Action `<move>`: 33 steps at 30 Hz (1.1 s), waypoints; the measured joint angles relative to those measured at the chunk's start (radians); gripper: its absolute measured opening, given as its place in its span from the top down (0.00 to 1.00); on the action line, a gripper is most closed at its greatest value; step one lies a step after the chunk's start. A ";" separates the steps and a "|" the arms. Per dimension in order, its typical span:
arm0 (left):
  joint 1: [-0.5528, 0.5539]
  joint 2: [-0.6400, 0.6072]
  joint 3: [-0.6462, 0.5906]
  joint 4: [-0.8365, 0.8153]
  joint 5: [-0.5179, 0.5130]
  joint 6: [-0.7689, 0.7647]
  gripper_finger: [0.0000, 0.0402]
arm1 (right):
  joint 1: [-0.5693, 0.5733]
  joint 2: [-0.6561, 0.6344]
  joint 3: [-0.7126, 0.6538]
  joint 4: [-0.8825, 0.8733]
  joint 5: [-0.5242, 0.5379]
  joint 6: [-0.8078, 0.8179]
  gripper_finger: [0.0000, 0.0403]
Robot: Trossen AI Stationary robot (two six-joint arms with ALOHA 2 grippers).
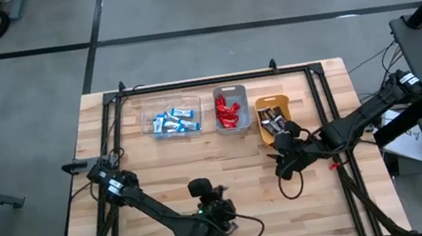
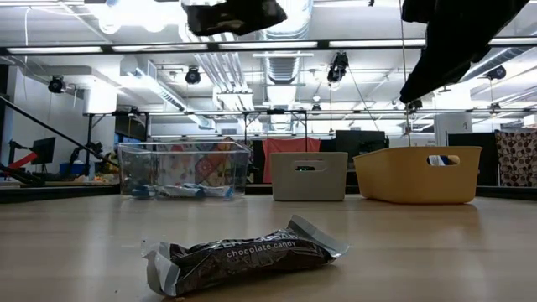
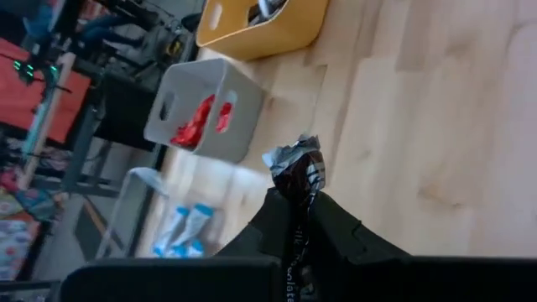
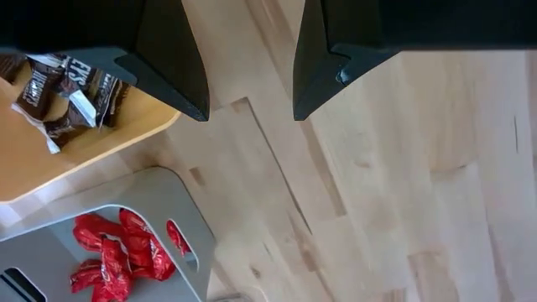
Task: Organize candy in baskets
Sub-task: Put the brown chocolate into the yellow bin
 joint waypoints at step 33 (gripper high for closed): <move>0.074 -0.647 -1.613 2.681 0.123 0.725 0.99 | 0.036 0.316 -0.038 0.979 -0.114 -0.607 0.59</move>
